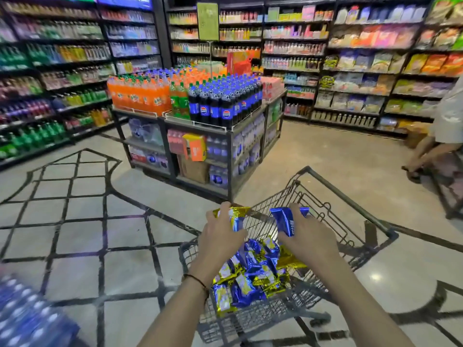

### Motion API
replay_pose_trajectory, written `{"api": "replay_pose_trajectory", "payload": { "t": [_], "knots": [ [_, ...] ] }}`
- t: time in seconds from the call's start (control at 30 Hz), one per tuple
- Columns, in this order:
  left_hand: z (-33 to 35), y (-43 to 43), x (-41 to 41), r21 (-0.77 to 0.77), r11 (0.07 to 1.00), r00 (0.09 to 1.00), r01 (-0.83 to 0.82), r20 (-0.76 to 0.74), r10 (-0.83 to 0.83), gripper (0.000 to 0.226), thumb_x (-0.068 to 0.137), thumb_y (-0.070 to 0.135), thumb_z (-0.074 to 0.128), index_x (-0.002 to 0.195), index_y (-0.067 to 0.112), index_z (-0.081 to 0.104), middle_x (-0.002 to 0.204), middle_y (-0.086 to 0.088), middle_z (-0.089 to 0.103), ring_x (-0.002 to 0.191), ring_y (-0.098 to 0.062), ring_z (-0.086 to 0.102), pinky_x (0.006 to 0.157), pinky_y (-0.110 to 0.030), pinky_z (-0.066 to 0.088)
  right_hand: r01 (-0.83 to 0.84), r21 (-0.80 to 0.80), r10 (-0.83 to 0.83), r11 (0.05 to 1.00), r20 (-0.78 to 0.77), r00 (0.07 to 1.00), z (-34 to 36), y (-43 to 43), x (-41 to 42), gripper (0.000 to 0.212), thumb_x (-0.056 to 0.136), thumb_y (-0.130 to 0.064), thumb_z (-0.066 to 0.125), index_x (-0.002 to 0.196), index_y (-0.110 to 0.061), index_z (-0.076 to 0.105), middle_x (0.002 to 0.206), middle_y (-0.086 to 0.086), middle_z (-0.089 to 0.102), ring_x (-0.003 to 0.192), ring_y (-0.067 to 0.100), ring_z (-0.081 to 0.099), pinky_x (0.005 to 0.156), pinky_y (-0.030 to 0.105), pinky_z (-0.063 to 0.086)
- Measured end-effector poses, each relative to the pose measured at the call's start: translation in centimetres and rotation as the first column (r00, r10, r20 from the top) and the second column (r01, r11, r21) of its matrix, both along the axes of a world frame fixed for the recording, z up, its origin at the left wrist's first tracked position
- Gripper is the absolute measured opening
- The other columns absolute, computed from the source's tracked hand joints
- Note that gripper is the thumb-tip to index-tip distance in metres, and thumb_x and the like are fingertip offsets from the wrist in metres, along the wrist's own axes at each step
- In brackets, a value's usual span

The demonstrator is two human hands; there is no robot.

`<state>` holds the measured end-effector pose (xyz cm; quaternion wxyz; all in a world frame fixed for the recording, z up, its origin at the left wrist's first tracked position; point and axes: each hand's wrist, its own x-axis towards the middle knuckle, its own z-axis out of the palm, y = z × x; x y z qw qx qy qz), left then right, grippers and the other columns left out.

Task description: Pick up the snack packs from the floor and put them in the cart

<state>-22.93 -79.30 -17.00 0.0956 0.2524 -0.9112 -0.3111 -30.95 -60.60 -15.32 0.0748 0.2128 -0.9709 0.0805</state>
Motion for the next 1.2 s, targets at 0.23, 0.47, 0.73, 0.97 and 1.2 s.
{"api": "replay_pose_trajectory", "payload": {
  "t": [0.23,0.47,0.73,0.97,1.2],
  "knots": [
    [-4.1,0.1,-12.8,0.037,0.992,0.987,-0.119,0.111,0.115,0.064,0.086,0.047,0.063,0.137,0.039,0.025,0.131,-0.008,0.038,0.1,-0.033,0.059,0.074,-0.039,0.048,-0.121,0.059,0.112,0.991,0.128,0.985,-4.2,-1.1,-15.1,0.069,0.087,-0.055,0.049,0.144,-0.028,0.02,0.083,-0.001,0.052,0.076,0.024,0.06,0.058,0.031,0.047],
    [-9.1,-2.1,-19.2,0.094,0.976,0.963,-0.198,0.202,0.176,0.067,0.086,0.046,0.063,0.14,0.04,0.023,0.141,-0.015,0.037,0.101,-0.036,0.06,0.084,-0.046,0.053,-0.213,0.142,0.172,0.967,0.256,0.951,-9.2,-4.7,-22.9,0.077,0.091,-0.057,0.047,0.152,-0.025,0.012,0.084,-0.001,0.049,0.075,0.022,0.059,0.054,0.03,0.041],
    [-16.8,-6.6,-22.5,0.181,0.939,0.922,-0.293,0.315,0.227,0.073,0.088,0.047,0.063,0.146,0.038,0.021,0.144,-0.012,0.033,0.116,-0.035,0.055,0.087,-0.042,0.051,-0.251,0.136,0.184,0.959,0.375,0.908,-16.4,-10.3,-27.4,0.071,0.089,-0.055,0.051,0.146,-0.025,0.022,0.085,0.0,0.055,0.073,0.022,0.056,0.056,0.03,0.04],
    [-25.4,-7.7,-25.5,0.212,0.907,0.848,-0.364,0.479,0.228,0.073,0.087,0.043,0.063,0.145,0.038,0.019,0.143,-0.016,0.033,0.102,-0.038,0.062,0.084,-0.047,0.053,-0.278,0.216,0.139,0.936,0.5,0.855,-26.3,-12.0,-30.8,0.078,0.089,-0.057,0.052,0.15,-0.03,0.012,0.115,0.01,0.06,0.092,0.029,0.065,0.062,0.034,0.043],
    [-38.1,-5.9,-27.1,0.12,0.906,0.764,-0.407,0.588,0.265,0.081,0.087,0.045,0.063,0.151,0.034,0.015,0.15,-0.02,0.028,0.123,-0.038,0.051,0.093,-0.047,0.047,-0.303,0.268,0.102,0.914,0.573,0.813,-39.9,-11.4,-33.2,0.082,0.09,-0.055,0.05,0.154,-0.029,0.004,0.115,0.01,0.061,0.1,0.031,0.063,0.067,0.036,0.044]
  ]
}}
